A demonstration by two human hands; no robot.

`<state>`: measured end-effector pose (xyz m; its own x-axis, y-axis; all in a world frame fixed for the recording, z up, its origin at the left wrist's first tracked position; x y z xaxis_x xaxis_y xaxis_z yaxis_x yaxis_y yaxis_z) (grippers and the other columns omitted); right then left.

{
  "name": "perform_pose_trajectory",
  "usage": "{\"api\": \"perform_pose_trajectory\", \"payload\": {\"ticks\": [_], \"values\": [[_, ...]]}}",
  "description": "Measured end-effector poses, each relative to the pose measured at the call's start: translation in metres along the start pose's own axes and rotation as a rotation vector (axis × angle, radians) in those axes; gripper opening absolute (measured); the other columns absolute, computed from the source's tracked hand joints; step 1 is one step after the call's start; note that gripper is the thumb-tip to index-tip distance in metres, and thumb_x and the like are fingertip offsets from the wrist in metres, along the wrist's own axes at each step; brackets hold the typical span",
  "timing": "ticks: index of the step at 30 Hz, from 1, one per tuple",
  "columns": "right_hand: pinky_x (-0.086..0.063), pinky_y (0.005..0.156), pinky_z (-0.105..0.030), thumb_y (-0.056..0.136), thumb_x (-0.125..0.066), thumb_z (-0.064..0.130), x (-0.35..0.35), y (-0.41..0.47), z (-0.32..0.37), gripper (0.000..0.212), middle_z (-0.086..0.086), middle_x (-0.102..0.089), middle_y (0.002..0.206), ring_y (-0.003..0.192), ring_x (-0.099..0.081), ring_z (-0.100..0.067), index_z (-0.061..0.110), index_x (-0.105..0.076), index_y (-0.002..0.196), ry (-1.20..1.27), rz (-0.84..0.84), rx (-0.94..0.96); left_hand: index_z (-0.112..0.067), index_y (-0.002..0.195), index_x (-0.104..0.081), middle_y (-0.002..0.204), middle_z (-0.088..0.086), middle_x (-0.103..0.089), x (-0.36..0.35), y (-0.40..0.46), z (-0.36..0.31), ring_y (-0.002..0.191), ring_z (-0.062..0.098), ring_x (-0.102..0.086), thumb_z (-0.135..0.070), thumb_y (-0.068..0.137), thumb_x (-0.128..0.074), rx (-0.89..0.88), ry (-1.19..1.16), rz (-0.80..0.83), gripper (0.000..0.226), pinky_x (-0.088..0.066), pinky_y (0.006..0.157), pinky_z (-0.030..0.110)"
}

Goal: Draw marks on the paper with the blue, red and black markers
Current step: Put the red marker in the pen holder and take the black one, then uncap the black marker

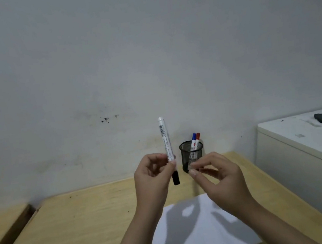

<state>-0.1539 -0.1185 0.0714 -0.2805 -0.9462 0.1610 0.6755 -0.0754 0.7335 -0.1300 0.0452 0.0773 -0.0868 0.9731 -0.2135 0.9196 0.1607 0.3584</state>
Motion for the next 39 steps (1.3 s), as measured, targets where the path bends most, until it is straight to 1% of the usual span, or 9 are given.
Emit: {"api": "perform_pose_trajectory", "payload": {"ticks": [2, 5, 8, 14, 20, 25, 31, 35, 39], "values": [[-0.055, 0.067, -0.024, 0.075, -0.073, 0.037, 0.001, -0.002, 0.005, 0.024, -0.002, -0.069, 0.084, 0.078, -0.066, -0.011, 0.018, -0.071, 0.089, 0.037, -0.074, -0.108, -0.007, 0.080, -0.064, 0.078, 0.014, -0.069, 0.009, -0.017, -0.007, 0.065, 0.018, -0.060, 0.002, 0.076, -0.069, -0.054, 0.055, 0.009, 0.011, -0.049, 0.054, 0.025], [-0.047, 0.057, -0.023, 0.068, -0.067, 0.051, -0.013, -0.012, 0.014, 0.042, -0.007, -0.060, 0.075, 0.065, -0.054, -0.011, 0.019, -0.070, 0.094, 0.111, -0.020, -0.241, -0.010, 0.075, -0.065, 0.069, -0.003, -0.069, 0.015, -0.045, -0.010, 0.062, 0.009, -0.062, 0.001, 0.074, -0.071, -0.100, 0.162, 0.063, 0.013, -0.048, 0.058, 0.020], [-0.046, 0.055, -0.034, 0.073, -0.069, 0.044, -0.027, -0.030, 0.028, 0.030, -0.018, -0.061, 0.071, 0.061, -0.051, -0.013, 0.016, -0.070, 0.082, 0.171, 0.033, -0.271, -0.011, 0.074, -0.061, 0.073, -0.002, -0.071, 0.023, -0.067, -0.010, 0.068, 0.009, -0.065, 0.000, 0.073, -0.072, -0.120, 0.222, 0.081, 0.015, -0.050, 0.065, 0.020], [-0.050, 0.046, -0.024, 0.084, -0.065, 0.015, -0.024, -0.054, 0.032, 0.012, 0.004, -0.062, 0.053, 0.047, -0.055, -0.008, 0.003, -0.063, 0.080, 0.354, -0.132, -0.407, -0.019, 0.074, -0.061, 0.075, 0.005, -0.069, 0.043, -0.101, 0.002, 0.066, 0.012, -0.061, -0.012, 0.063, -0.079, -0.058, 0.254, 0.036, 0.023, -0.050, 0.066, 0.027], [-0.039, 0.035, -0.026, 0.071, -0.064, 0.037, -0.029, -0.082, 0.033, 0.039, -0.001, -0.051, 0.047, 0.034, -0.040, -0.016, -0.002, -0.059, 0.076, 0.431, 0.020, -0.553, -0.025, 0.077, -0.070, 0.077, -0.012, -0.073, 0.042, -0.124, 0.000, 0.072, 0.006, -0.068, -0.026, 0.069, -0.073, -0.217, 0.324, 0.075, 0.009, -0.050, 0.069, 0.015], [-0.038, 0.033, -0.027, 0.072, -0.063, 0.034, -0.028, -0.089, 0.028, 0.038, 0.001, -0.051, 0.043, 0.031, -0.039, -0.014, -0.004, -0.058, 0.076, 0.446, -0.002, -0.564, -0.015, 0.082, -0.070, 0.072, -0.013, -0.069, 0.034, -0.130, 0.001, 0.068, 0.000, -0.063, -0.023, 0.081, -0.062, -0.400, 0.554, 0.128, 0.011, -0.044, 0.064, 0.009], [-0.039, 0.038, -0.024, 0.075, -0.060, 0.028, -0.026, -0.082, 0.030, 0.028, 0.002, -0.051, 0.047, 0.037, -0.041, -0.009, 0.001, -0.056, 0.076, 0.493, -0.035, -0.481, -0.031, 0.056, -0.065, 0.047, -0.011, -0.055, 0.042, -0.122, 0.012, 0.046, 0.002, -0.048, -0.035, 0.083, -0.056, -0.129, 0.397, 0.085, 0.028, -0.033, 0.048, 0.013], [-0.039, 0.039, -0.024, 0.074, -0.062, 0.032, -0.014, -0.072, 0.019, 0.027, 0.007, -0.049, 0.044, 0.036, -0.040, -0.008, 0.006, -0.056, 0.072, 0.493, -0.145, -0.528, -0.027, 0.070, -0.073, 0.064, -0.004, -0.070, 0.062, -0.101, 0.021, 0.061, 0.010, -0.060, -0.015, 0.081, -0.068, -0.028, 0.363, 0.036, 0.016, -0.048, 0.059, 0.021], [-0.038, 0.038, -0.024, 0.073, -0.064, 0.033, -0.011, -0.072, 0.006, 0.028, 0.006, -0.050, 0.044, 0.037, -0.040, -0.008, 0.006, -0.056, 0.073, 0.478, -0.184, -0.569, -0.020, 0.079, -0.073, 0.070, 0.004, -0.067, 0.087, -0.055, 0.038, 0.060, 0.006, -0.054, -0.010, 0.075, -0.073, 0.056, 0.376, -0.078, 0.012, -0.044, 0.057, 0.013]]}}
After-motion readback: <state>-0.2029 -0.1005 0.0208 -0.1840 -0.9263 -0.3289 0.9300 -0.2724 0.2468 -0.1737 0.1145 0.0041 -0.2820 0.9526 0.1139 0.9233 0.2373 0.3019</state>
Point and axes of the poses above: each hand's wrist, its own y-axis towards the middle knuckle, its own x-axis out of the back of the hand, z = x × y, the point moved 5 cm from there along y, towards the middle knuckle
